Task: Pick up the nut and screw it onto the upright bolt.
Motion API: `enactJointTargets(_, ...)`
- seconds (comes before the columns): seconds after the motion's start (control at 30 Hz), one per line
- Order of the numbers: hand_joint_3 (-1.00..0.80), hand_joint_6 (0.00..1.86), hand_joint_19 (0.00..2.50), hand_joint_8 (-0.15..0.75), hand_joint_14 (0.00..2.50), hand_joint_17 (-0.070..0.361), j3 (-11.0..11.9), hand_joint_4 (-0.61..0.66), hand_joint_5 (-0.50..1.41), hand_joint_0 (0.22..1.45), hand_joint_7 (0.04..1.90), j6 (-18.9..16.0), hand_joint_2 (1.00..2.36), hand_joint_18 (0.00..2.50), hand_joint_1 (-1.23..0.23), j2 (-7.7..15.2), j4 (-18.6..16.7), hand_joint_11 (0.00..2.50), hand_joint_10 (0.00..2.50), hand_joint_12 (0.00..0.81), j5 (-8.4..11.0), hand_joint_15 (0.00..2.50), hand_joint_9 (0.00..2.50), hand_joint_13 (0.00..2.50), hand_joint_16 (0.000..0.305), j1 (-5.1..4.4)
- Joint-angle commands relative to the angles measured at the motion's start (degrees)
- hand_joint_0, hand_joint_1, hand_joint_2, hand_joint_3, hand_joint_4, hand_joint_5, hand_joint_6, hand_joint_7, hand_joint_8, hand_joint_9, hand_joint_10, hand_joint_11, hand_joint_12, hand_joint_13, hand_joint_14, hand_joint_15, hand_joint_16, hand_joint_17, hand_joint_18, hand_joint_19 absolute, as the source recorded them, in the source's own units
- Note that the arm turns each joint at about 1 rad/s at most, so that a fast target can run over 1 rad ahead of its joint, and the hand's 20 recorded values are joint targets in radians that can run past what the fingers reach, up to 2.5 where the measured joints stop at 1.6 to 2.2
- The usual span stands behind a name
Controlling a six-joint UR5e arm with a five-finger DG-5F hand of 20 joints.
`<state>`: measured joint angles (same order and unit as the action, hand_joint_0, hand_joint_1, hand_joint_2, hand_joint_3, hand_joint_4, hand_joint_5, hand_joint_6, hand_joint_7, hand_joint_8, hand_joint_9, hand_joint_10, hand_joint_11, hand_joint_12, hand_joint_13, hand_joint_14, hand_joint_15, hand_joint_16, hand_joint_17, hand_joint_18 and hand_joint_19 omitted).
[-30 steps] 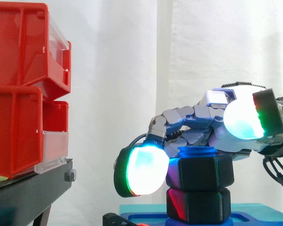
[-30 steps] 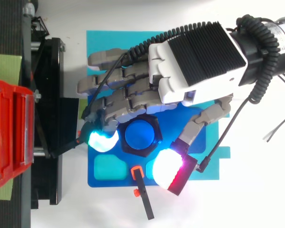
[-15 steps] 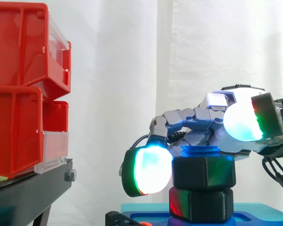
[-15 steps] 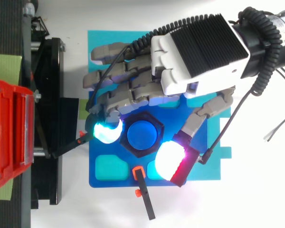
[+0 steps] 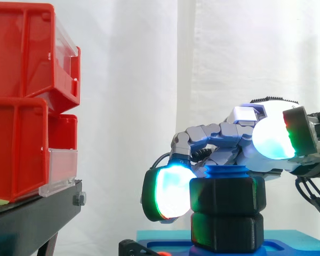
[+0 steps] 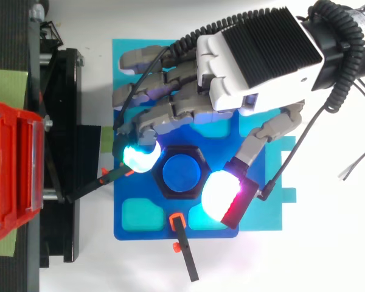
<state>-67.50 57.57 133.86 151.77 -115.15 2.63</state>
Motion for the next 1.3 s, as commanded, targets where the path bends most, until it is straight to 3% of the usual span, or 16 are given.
enactJointTargets(0.0, -0.5, 0.5, 0.0, 0.302, 0.0, 0.051, 0.0, 0.25, -0.03, 0.44, 1.4, 0.0, 1.0, 0.13, -0.24, 0.0, -0.1, 0.0, 0.0, 0.236, -0.25, 0.0, 0.71, 0.41, 0.023, 0.1)
enactJointTargets(0.33, -0.5, 0.52, 0.0, 0.293, 0.0, 0.047, 0.0, 0.24, 0.01, 0.45, 1.4, 0.0, 1.0, 0.17, -0.26, 0.0, -0.1, 0.0, 0.0, 0.225, -0.34, 0.0, 0.82, 0.46, 0.021, 0.45)
enactJointTargets(0.77, -0.5, 0.57, 0.0, 0.27, 0.0, 0.038, 0.1, 0.21, 0.04, 0.46, 1.31, 0.1, 1.0, 0.26, -0.28, 0.0, -0.8, 0.0, 0.0, 0.202, -2.01, 0.0, 1.07, 0.58, 0.017, 1.33)
enactJointTargets(1.27, -0.5, 0.56, 0.0, 0.185, 0.0, 0.022, 0.1, 0.15, 0.07, 0.47, 1.35, 0.0, 1.0, 0.46, -0.31, 0.0, -1.5, 0.0, 0.0, 0.15, -3.5, 0.0, 1.32, 0.78, 0.01, 2.29)
